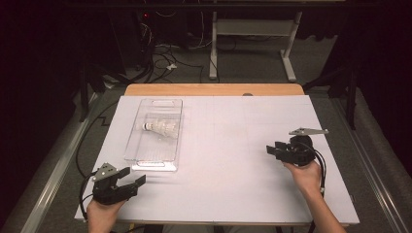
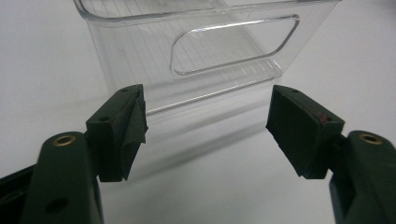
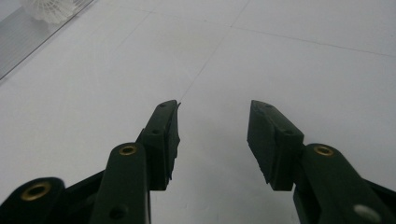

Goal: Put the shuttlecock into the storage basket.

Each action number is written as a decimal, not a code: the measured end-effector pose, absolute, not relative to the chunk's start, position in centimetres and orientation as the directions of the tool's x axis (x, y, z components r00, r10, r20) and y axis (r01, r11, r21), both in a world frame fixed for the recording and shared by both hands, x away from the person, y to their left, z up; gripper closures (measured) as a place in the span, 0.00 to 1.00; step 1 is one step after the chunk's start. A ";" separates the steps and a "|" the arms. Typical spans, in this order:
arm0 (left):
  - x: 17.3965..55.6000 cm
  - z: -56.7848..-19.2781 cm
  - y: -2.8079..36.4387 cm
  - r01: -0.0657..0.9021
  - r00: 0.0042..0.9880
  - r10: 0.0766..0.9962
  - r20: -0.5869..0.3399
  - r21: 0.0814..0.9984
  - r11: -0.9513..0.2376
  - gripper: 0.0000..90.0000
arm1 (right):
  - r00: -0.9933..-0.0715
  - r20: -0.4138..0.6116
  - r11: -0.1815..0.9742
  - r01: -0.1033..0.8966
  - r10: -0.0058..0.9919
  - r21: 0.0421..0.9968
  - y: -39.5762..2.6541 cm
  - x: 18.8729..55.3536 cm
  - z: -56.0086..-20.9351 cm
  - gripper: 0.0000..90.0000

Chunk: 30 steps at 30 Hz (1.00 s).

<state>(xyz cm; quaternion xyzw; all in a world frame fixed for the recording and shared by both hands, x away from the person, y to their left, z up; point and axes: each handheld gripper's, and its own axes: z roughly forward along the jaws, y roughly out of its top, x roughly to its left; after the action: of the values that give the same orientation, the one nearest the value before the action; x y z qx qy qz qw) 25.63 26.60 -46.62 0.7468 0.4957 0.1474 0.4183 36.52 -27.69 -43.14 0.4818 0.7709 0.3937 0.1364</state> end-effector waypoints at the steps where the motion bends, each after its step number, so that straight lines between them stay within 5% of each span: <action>1: 25.6 -46.6 26.6 0.617 0.465 0.864 -0.195 0.771 -0.158 0.33 | -0.500 0.166 0.228 0.634 0.850 0.739 -27.7 36.5 -43.1 0.59; 30: 25.5 -46.5 26.6 0.617 0.462 0.864 -0.198 0.772 -0.154 0.33 | -0.497 0.155 0.225 0.621 0.854 0.751 -29.0 33.8 -44.1 0.52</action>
<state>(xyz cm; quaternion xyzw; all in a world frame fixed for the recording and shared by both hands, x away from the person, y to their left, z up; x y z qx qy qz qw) 25.51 26.61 -46.55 0.7450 0.4971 0.1474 0.4197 33.83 -29.04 -44.08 0.4794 0.7688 0.3969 0.1466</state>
